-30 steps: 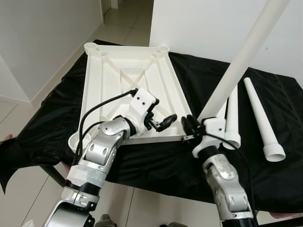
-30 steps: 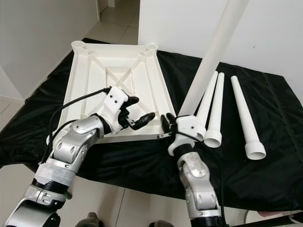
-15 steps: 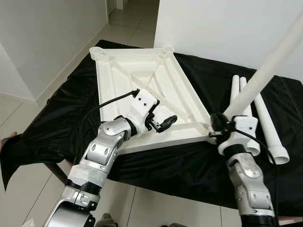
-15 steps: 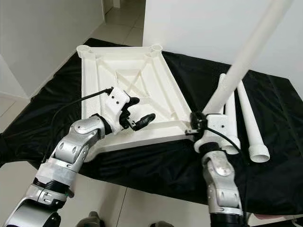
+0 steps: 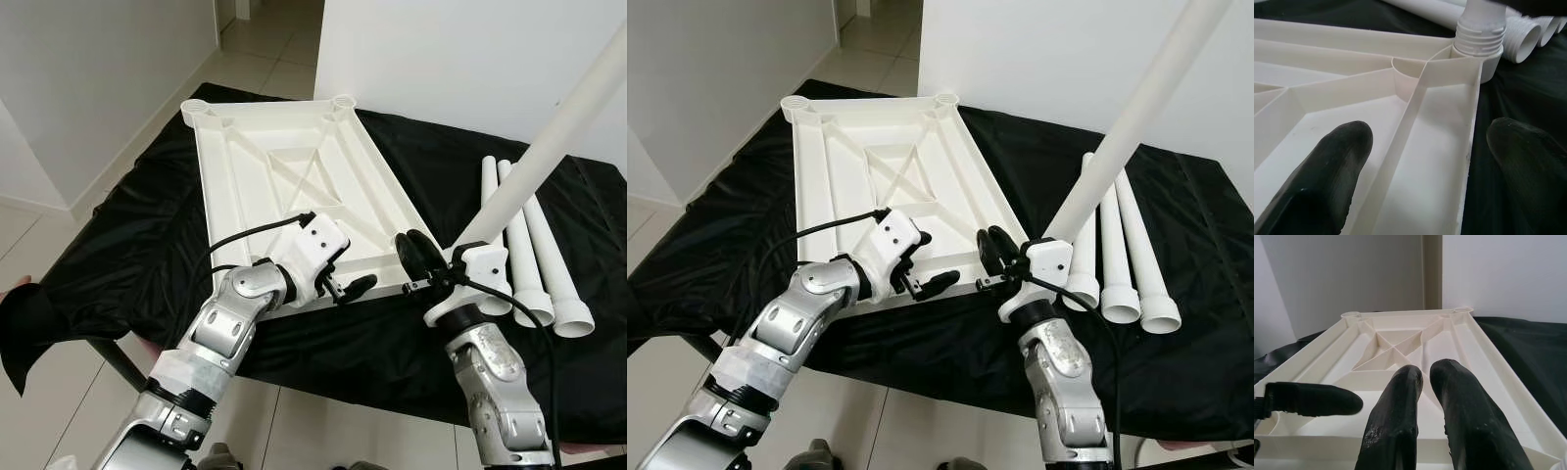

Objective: Building children table

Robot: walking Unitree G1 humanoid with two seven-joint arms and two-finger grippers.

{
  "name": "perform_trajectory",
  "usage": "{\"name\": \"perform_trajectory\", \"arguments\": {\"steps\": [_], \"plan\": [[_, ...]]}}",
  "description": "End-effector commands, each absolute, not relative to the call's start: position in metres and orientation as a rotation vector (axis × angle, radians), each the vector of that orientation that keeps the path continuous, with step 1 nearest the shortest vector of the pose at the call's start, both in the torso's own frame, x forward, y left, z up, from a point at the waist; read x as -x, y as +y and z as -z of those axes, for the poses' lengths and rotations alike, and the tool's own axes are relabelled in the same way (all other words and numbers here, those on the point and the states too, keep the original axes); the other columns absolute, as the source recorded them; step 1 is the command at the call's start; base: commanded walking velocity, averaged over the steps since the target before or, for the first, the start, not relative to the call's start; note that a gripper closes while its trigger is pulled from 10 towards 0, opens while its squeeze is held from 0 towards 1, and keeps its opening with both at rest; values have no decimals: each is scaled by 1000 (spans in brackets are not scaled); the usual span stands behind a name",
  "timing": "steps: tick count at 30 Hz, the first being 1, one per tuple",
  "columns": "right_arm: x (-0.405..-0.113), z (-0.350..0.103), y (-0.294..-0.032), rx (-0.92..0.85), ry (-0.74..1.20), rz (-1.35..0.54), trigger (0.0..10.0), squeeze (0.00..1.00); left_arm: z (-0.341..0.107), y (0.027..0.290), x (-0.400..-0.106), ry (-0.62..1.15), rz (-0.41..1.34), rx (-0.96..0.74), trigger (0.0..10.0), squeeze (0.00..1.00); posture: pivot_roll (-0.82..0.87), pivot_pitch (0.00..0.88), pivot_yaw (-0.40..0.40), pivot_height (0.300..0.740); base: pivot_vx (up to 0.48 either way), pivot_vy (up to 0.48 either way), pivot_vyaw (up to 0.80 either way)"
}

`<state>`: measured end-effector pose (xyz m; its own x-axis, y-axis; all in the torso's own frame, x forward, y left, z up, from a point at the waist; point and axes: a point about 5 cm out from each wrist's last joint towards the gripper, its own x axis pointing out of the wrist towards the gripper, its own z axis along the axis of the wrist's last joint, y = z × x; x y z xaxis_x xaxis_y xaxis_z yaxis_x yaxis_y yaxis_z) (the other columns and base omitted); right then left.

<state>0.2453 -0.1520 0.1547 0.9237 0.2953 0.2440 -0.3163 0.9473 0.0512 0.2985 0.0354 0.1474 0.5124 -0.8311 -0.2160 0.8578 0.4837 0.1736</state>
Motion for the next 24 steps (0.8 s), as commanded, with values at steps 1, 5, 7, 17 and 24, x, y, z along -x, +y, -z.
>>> {"name": "perform_trajectory", "arguments": {"steps": [1, 5, 7, 17, 24], "plan": [[-242, -159, -152, -94, -268, -299, 10000, 0, -143, 32, -299, 136, 1007, -284, 10000, 0, 63, 0, -61, 740, 0, 0, 0], [-239, -157, -153, -64, -274, -228, 10000, 0, -143, 28, -302, 140, 974, -272, 10000, 0, 59, 0, -60, 740, 0, 0, 0], [-229, -147, -163, -50, -256, -76, 10000, 0, -146, 28, -303, 136, 965, -258, 10000, 0, 54, 0, -59, 740, 0, 0, 0], [-204, -126, -191, -10, -181, 218, 10000, 0, -148, 31, -306, 133, 954, -249, 10000, 0, 32, 1, -44, 740, 0, 0, 0], [-204, -118, -203, 11, -149, 345, 10000, 212, -150, 30, -308, 126, 944, -237, 10000, 0, 31, 0, -38, 740, 0, 0, 0]]}}
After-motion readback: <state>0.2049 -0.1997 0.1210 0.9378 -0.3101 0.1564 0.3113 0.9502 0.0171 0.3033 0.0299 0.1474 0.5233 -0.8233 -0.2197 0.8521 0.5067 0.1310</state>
